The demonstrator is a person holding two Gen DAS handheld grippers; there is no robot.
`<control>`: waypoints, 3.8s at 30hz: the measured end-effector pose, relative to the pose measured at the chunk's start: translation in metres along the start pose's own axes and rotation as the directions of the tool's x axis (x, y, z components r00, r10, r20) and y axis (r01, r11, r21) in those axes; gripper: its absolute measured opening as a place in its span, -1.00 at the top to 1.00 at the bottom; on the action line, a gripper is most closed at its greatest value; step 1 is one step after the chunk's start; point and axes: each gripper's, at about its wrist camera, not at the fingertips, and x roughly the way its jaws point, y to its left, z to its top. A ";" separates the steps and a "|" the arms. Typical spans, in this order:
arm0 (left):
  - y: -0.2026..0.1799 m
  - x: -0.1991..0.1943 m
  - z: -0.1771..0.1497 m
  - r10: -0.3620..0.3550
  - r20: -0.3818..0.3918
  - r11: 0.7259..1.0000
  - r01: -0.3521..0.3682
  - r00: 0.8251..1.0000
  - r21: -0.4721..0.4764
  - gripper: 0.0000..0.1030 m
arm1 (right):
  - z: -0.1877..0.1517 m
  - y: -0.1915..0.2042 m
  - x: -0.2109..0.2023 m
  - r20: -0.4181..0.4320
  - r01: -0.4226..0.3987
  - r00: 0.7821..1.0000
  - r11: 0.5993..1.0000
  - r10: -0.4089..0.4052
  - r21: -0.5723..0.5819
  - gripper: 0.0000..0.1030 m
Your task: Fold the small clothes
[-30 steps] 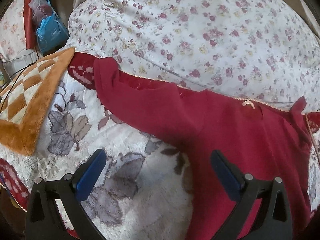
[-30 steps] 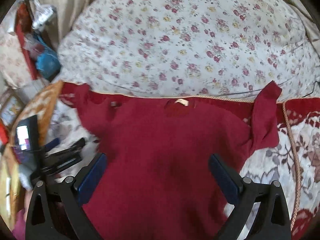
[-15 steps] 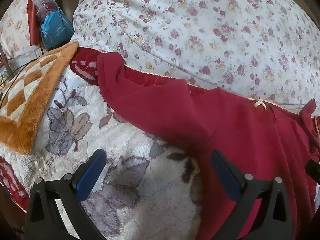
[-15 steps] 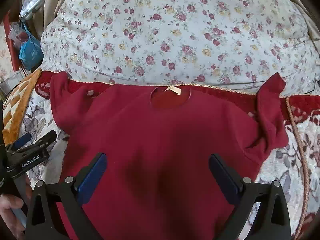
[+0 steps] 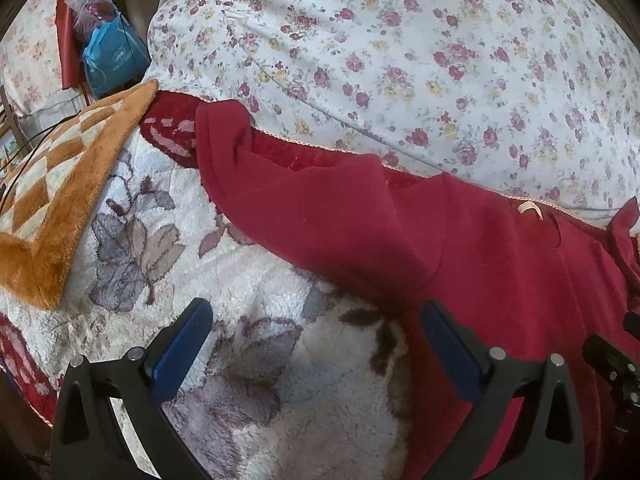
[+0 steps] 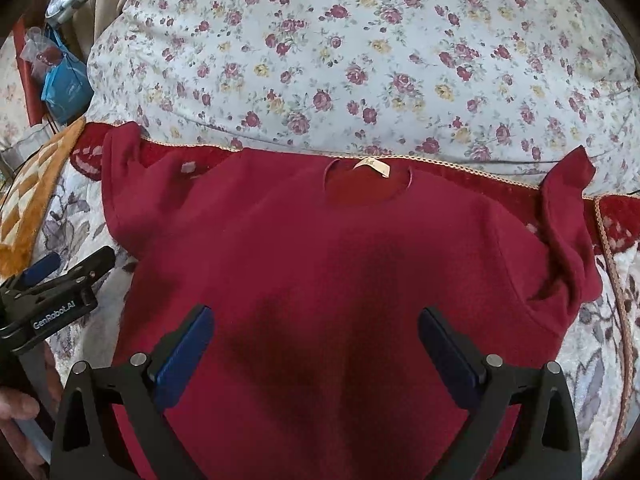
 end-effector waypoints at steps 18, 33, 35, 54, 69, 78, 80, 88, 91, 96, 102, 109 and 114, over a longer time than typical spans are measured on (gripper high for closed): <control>-0.015 0.001 -0.001 -0.024 0.002 0.999 0.024 1.000 0.043 -1.00 | 0.004 -0.021 0.010 -0.005 0.048 0.999 0.996 -0.048 0.071 -1.00; -0.019 0.000 -0.002 -0.030 0.002 0.998 0.030 1.000 0.051 -1.00 | 0.004 -0.025 0.010 -0.017 0.083 0.997 0.992 -0.081 0.099 -1.00; -0.019 -0.001 -0.001 -0.023 0.004 0.998 0.023 1.000 0.053 -1.00 | 0.003 -0.025 0.011 -0.020 0.085 0.996 0.991 -0.084 0.100 -1.00; -0.024 0.000 0.001 -0.027 0.006 0.998 0.026 1.000 0.056 -1.00 | 0.003 -0.027 0.015 -0.032 0.083 0.996 0.991 -0.080 0.104 -1.00; -0.026 0.003 -0.002 -0.031 -0.005 0.998 0.031 1.000 0.059 -1.00 | 0.006 -0.031 0.022 -0.044 0.090 0.995 0.988 -0.086 0.125 -1.00; -0.025 0.003 -0.002 -0.027 -0.004 0.998 0.027 1.000 0.062 -1.00 | 0.008 -0.032 0.027 -0.026 0.098 0.995 0.983 -0.095 0.158 -1.00; -0.025 0.003 -0.002 -0.025 -0.004 0.998 0.025 1.000 0.064 -1.00 | 0.009 -0.032 0.030 -0.033 0.100 0.995 0.982 -0.096 0.161 -1.00; -0.026 0.005 -0.001 -0.027 -0.008 0.997 0.028 1.000 0.065 -1.00 | 0.014 -0.029 0.036 -0.029 0.099 0.995 0.983 -0.096 0.157 -1.00; -0.026 0.005 -0.001 -0.025 -0.009 0.998 0.025 1.000 0.066 -1.00 | 0.017 -0.026 0.040 -0.021 0.109 0.994 0.983 -0.108 0.149 -1.00; -0.025 0.007 -0.001 -0.022 -0.015 0.998 0.023 1.000 0.058 -1.00 | 0.018 -0.019 0.048 -0.022 0.126 0.992 0.983 -0.124 0.132 -1.00; -0.024 0.009 -0.001 -0.021 -0.020 0.998 0.022 1.000 0.057 -1.00 | 0.020 -0.017 0.049 -0.020 0.108 0.994 0.985 -0.106 0.132 -1.00; -0.024 0.009 -0.001 -0.022 -0.024 0.998 0.024 0.999 0.056 -1.00 | 0.020 -0.013 0.052 -0.029 0.106 0.994 0.987 -0.103 0.124 -1.00; -0.024 0.009 -0.001 -0.021 -0.023 0.998 0.022 1.000 0.057 -1.00 | 0.020 -0.013 0.053 -0.029 0.105 0.994 0.987 -0.102 0.124 -1.00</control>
